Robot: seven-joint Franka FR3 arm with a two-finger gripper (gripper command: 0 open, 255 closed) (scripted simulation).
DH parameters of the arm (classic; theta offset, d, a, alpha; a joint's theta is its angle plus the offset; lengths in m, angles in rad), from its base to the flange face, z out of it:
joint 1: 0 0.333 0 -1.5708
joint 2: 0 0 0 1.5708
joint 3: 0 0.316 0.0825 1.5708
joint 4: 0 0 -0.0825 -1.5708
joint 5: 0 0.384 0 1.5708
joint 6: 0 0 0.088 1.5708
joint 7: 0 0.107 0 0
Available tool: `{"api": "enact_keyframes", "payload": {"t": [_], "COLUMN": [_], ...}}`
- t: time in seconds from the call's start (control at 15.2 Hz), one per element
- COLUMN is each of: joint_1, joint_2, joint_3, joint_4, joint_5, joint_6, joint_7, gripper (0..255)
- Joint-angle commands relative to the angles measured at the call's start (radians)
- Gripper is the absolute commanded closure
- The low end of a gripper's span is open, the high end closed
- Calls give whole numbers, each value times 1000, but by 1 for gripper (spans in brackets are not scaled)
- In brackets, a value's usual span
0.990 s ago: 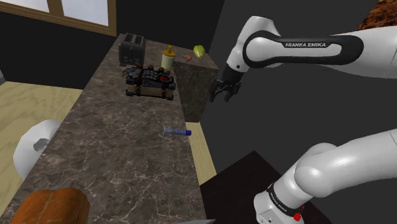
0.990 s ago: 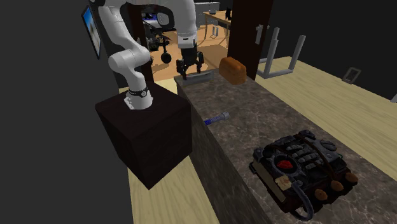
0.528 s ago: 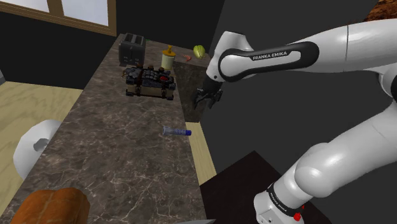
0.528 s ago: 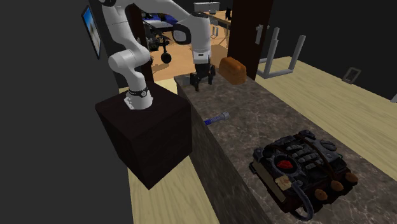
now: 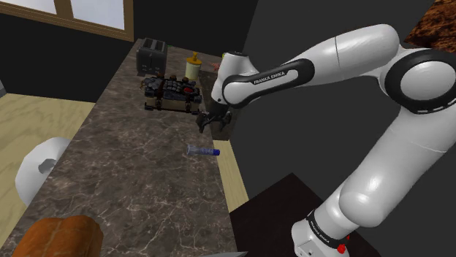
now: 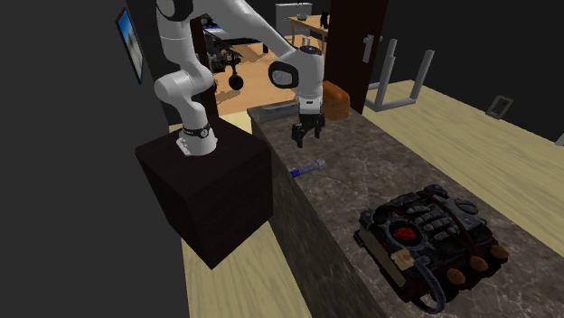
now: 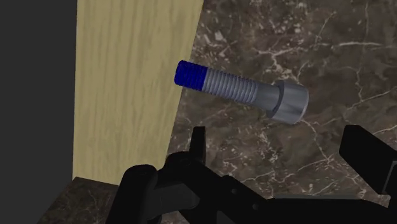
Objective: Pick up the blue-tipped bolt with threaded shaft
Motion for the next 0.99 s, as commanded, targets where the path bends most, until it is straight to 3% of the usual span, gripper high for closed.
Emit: {"api": "enact_keyframes", "payload": {"t": [0.0, 0.4, 0.92], "joint_1": [17, 77, 89], "joint_2": [81, 315, 387], "joint_3": [3, -22, -39], "joint_4": [51, 231, 225], "joint_5": [-35, -122, -146], "joint_6": [24, 60, 136], "joint_7": [45, 138, 153], "gripper": [0, 0, 0]}}
